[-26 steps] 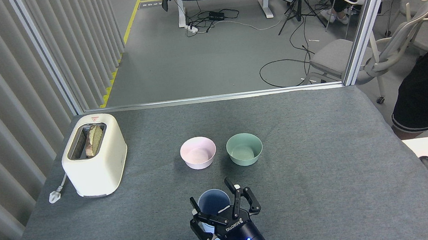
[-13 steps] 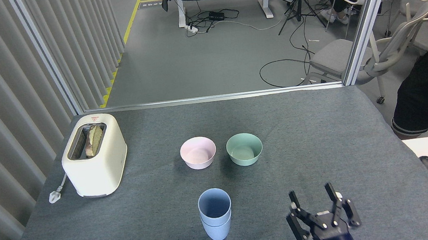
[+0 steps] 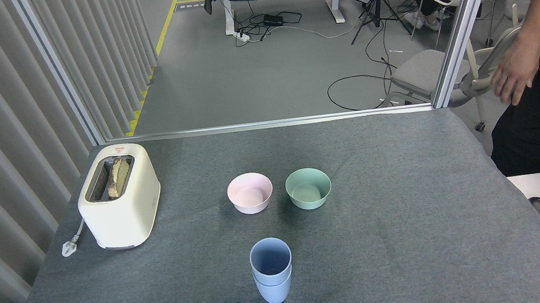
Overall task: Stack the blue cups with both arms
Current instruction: 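Open the right gripper and withdraw it away from the stacked cups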
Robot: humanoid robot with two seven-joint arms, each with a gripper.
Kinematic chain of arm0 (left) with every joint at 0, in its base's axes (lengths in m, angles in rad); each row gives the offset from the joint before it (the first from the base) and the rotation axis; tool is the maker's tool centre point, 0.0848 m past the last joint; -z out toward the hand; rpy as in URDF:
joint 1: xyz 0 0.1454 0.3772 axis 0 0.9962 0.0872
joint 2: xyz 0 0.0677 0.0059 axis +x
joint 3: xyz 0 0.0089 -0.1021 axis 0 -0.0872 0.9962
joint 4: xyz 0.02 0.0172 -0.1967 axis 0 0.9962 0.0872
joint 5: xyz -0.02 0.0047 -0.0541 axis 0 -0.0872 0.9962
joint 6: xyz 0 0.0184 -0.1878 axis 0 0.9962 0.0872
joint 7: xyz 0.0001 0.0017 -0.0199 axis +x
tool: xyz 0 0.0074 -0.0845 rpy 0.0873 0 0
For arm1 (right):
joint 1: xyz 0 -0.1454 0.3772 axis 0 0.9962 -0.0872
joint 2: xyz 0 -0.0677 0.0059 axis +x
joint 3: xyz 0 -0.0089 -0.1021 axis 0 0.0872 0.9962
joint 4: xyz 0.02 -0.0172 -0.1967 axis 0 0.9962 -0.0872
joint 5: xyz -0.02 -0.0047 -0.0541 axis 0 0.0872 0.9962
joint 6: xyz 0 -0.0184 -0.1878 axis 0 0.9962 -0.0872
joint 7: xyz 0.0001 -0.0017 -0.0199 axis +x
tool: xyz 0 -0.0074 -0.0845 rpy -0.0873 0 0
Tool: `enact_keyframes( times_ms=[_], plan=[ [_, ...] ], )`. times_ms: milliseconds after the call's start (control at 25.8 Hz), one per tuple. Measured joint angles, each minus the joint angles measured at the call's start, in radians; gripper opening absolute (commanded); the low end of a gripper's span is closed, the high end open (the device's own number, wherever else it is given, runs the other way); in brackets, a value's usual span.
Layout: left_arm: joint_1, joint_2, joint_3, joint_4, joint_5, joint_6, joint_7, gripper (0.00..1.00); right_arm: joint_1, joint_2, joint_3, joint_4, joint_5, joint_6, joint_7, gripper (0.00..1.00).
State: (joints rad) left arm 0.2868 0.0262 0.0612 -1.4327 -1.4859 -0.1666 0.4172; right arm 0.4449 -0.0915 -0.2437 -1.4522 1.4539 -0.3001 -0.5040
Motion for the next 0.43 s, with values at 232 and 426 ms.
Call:
enact_keyframes(
  times_ms=[232,426],
  plan=[
    [0.01,0.001,0.0,-0.005,-0.002,0.0,0.0,1.0,0.007,0.0,-0.011,-0.018,-0.001,-0.033,-0.003,1.0],
    [0.029,0.001,0.001,-0.022,-0.002,0.0,0.001,1.0,0.008,0.001,-0.013,-0.023,0.0,-0.036,0.003,1.0]
  ],
)
